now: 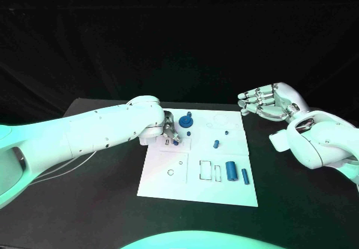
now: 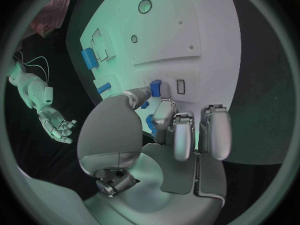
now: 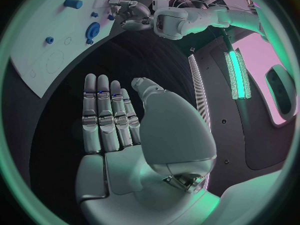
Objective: Assemble the parts on the task board
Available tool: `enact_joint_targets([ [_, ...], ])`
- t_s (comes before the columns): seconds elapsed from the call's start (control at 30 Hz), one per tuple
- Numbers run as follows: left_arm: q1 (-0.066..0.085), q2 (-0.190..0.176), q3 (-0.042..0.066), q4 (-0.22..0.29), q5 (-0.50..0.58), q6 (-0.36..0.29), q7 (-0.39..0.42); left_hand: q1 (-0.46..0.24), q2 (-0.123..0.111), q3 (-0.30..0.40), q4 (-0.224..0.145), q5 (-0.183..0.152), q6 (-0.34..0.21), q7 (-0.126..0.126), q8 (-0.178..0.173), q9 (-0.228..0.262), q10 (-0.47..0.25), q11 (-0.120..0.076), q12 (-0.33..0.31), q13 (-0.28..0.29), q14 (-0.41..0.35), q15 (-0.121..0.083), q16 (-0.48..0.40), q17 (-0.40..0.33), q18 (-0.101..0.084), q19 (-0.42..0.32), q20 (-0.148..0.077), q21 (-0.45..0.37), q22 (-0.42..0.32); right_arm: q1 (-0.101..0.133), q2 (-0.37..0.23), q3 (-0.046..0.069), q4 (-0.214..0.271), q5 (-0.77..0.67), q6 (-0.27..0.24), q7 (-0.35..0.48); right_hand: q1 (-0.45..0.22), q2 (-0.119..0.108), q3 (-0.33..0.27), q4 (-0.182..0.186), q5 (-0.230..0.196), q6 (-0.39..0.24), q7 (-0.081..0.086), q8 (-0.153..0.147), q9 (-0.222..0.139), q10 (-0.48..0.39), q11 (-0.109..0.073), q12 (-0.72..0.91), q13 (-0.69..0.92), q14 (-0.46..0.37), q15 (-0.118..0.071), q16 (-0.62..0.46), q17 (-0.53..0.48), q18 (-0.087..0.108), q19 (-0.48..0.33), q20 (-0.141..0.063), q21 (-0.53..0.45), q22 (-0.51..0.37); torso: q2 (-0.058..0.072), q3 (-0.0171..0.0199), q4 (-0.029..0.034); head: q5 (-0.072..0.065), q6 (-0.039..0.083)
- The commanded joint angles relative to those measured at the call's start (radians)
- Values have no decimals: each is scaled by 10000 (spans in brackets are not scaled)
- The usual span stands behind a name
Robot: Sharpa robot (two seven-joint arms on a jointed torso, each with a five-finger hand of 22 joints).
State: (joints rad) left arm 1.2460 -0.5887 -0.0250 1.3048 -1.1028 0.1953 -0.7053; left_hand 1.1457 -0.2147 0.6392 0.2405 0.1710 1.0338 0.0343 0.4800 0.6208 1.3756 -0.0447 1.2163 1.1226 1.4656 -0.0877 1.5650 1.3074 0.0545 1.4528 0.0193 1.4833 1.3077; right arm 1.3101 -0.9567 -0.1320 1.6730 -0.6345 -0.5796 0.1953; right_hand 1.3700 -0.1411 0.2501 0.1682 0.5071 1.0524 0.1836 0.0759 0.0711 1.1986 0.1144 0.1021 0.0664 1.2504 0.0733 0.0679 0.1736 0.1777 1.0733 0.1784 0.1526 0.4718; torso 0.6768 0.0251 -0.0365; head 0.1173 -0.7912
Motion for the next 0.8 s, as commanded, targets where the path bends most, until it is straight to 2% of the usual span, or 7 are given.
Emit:
enact_joint_targets([
  [0.03, -30, 52, -15, 36, 41, 174, -158, -106, -23, -85, 4, 11, 186, -117, 39, 7, 75, 2, 43, 22, 1052, -72, 58, 2634, -121, 61, 11, 36, 778, -6, -5, 1, 18, -28, 81, 87, -88, -11, 19, -38, 61, -3, 40, -38, -6, -6, 89, -61, -12, -20, 46, -44, -8, 36, 61, 34, -42, -8, -10, 4, 4, -13, -13],
  [0.3, -30, 60, -15, 3, 35, 110, -164, -244, 4, -351, 165, 7, 220, -121, 21, 4, 87, -2, 55, 52, 1052, -80, 58, 2634, -123, 68, 0, 38, 787, -6, -14, 1, 23, -28, 75, 84, -96, -16, 19, -39, 66, -5, 43, -39, -6, -8, 91, -65, -12, -24, 48, -45, -14, 35, 60, 36, -46, -15, -13, 1, 3, -12, -15],
  [0.47, -30, 51, -15, -19, 34, 125, -170, -570, -26, -1020, 457, -9, 292, -105, 4, -2, 109, 12, 87, 105, 1052, -65, 58, 2634, -128, 81, 6, 42, 806, -6, -23, 1, 23, -28, 79, 76, -118, -30, 14, -35, 68, -15, 50, -45, -7, -16, 99, -72, -13, -35, 54, -49, -22, 33, 55, 39, -52, -27, -14, 4, 4, -26, 0],
  [0.63, -30, 12, -14, 0, 23, 114, -185, -817, 190, -2199, 488, 16, 348, -111, -70, -43, 113, 14, 102, 154, 1052, -66, 58, 2634, -130, 91, 12, 43, 822, -6, -30, 1, 13, -28, 86, 71, -142, -43, 13, -36, 74, -31, 58, -52, -10, -31, 108, -86, -15, -66, 67, -58, -41, 29, 38, 48, -70, -50, -19, 0, 11, -25, 15],
  [0.8, -30, -46, -5, 43, -8, 44, -191, -891, 416, -2867, 515, 26, 385, -112, -127, -79, 125, 14, 123, 204, 1052, -68, 58, 2634, -133, 102, 8, 47, 841, -7, -29, 1, -2, -28, 91, 67, -151, -47, 14, -38, 76, -37, 62, -55, -10, -37, 113, -92, -15, -86, 74, -62, -51, 26, 27, 54, -81, -64, -13, -1, 14, -31, 36],
])
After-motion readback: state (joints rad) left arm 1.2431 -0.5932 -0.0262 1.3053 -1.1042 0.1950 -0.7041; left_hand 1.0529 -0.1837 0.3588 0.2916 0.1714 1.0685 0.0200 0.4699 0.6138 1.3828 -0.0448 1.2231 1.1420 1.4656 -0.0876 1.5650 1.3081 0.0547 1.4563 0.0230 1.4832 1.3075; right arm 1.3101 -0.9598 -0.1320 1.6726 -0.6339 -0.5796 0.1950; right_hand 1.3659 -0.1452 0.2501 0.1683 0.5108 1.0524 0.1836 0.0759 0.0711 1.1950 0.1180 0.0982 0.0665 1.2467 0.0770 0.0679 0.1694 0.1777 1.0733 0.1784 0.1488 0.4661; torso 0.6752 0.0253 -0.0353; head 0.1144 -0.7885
